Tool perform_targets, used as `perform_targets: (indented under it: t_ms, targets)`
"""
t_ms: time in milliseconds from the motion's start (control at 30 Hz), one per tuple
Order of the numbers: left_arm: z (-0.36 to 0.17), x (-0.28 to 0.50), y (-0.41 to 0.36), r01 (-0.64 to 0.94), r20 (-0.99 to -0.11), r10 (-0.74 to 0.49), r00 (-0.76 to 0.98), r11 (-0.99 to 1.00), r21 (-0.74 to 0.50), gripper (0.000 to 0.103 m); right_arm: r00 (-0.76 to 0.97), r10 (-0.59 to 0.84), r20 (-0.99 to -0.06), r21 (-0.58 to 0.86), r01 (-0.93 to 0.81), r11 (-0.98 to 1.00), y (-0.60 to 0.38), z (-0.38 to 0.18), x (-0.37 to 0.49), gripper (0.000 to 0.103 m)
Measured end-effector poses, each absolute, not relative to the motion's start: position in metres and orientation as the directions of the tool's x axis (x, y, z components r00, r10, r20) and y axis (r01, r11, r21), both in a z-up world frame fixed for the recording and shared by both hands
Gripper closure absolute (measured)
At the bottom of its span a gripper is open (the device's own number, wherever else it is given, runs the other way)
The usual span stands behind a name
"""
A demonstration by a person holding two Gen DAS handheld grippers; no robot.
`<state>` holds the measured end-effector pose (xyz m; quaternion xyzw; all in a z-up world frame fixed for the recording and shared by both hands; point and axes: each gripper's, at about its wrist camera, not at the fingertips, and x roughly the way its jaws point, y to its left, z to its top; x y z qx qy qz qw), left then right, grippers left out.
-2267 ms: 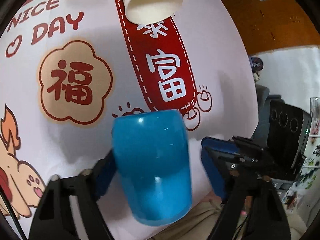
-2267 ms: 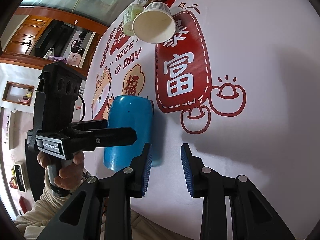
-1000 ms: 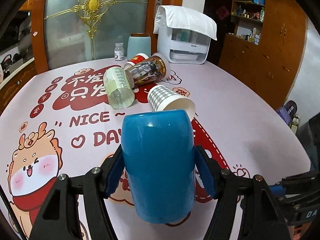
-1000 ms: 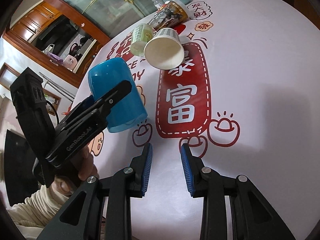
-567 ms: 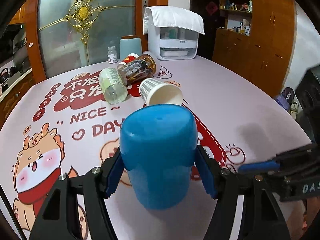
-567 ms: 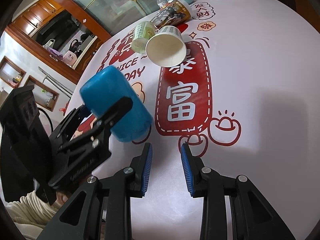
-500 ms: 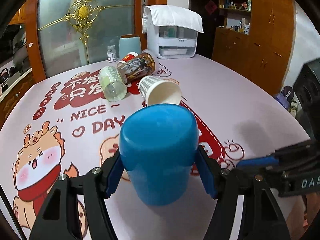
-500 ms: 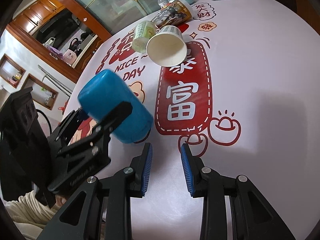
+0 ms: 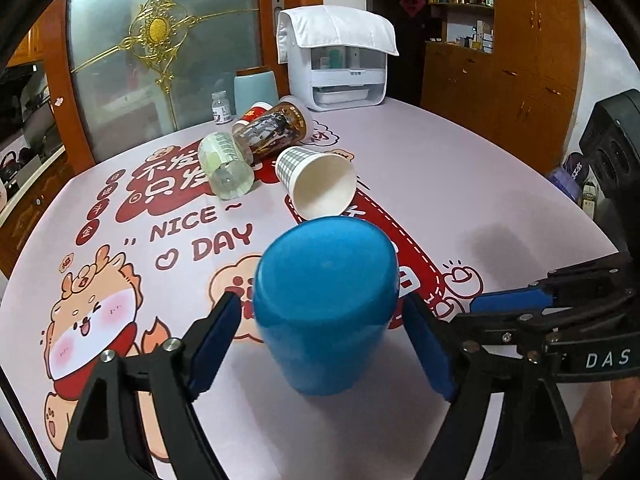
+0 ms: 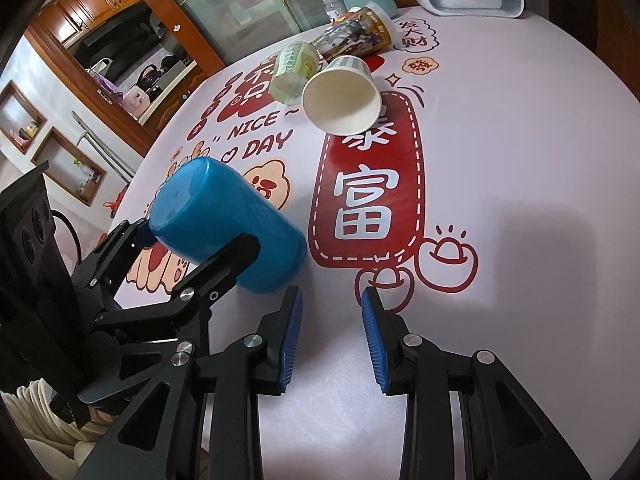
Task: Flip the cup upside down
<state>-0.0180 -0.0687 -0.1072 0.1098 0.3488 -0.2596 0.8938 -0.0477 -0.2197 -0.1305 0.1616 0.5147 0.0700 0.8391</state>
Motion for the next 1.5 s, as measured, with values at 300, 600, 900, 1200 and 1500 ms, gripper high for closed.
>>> perform_targets:
  t_ms: [300,600,900,1200,1500]
  targets:
    - [-0.086,-0.042,-0.045,0.516,-0.688,-0.366,0.627,0.857,0.014,0.007,0.486,0.253,-0.837,0.304,0.028,0.952,-0.212,-0.117,-0.059,0.070]
    - [-0.050,-0.061,-0.015,0.368,-0.674,-0.241,0.699,0.929,0.049,0.001,0.548,0.173,-0.818,0.224,0.028,0.974,-0.197,-0.090,-0.081,0.061]
    - [-0.005,-0.057,-0.002,0.212,-0.697,-0.121,0.706,0.976,0.045,0.001,0.661,0.094,-0.744,0.139,0.016,0.990,-0.178,-0.028,-0.104,0.042]
    - [0.029,-0.070,-0.008,0.148,-0.657,-0.051,0.752,0.985,0.093,0.001,0.782,0.007,-0.623,0.020,0.008,1.000,-0.147,0.048,-0.134,0.019]
    - [0.040,-0.075,-0.003,0.106,-0.663,-0.035,0.748,0.992,0.067,0.001,0.808,-0.020,-0.589,0.053,0.064,0.997,-0.146,0.076,-0.149,0.016]
